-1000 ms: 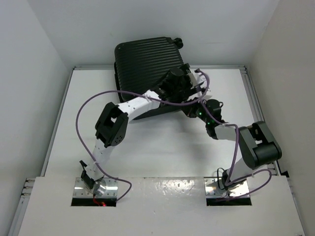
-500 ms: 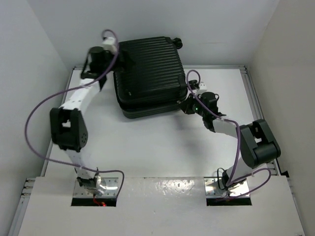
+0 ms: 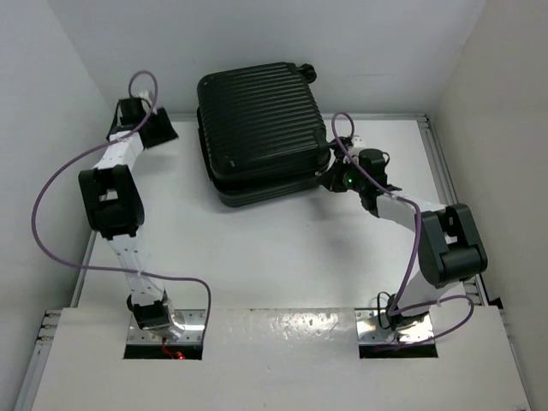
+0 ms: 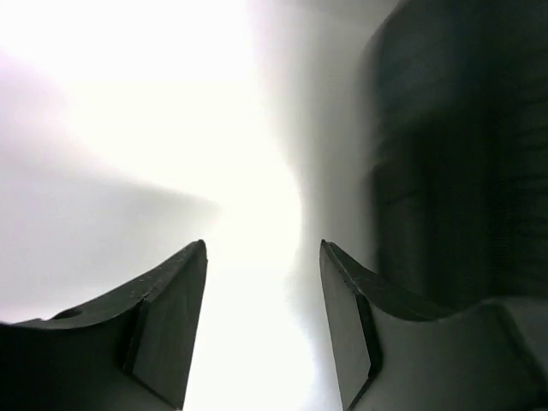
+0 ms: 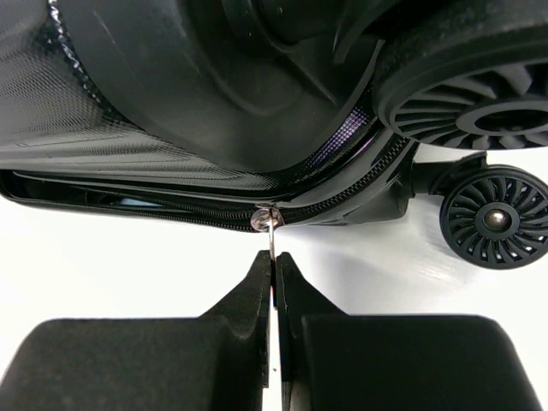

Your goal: Pack the luggage

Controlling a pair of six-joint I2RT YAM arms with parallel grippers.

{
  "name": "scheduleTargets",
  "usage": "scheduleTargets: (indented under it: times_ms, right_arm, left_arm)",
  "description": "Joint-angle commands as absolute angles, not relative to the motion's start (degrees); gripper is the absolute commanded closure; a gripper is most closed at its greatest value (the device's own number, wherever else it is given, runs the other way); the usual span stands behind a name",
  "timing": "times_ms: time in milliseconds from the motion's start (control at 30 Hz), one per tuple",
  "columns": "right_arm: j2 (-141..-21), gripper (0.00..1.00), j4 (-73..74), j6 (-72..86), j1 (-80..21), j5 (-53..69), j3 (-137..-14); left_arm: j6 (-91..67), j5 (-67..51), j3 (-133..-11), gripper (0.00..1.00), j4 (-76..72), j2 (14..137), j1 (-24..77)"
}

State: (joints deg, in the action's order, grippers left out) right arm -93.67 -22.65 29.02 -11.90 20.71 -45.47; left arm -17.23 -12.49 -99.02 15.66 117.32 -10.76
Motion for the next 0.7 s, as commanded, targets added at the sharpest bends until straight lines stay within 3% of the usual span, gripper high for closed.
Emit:
scheduleTargets:
  times_ms: [0,233,667]
  right_arm:
    - [-94.0,1.0,-23.8,27.3,-10.9,18.2,-49.7]
    - [-94.5,1.0,-23.1,27.7,-10.5,19.6,-50.8]
    - [-95.0,1.0,-21.2,27.3,-10.3,20.4,-52.1]
  left_arm:
    - [-20.9,-15.5,-100.0,0.4,25.0,119.7,-10.9]
    - [-26.7,-22.7,-97.6,0.4,18.0,121.1,-9.0]
    - [-29.8,-24.5,-101.1,0.36,14.4,123.2,-6.9]
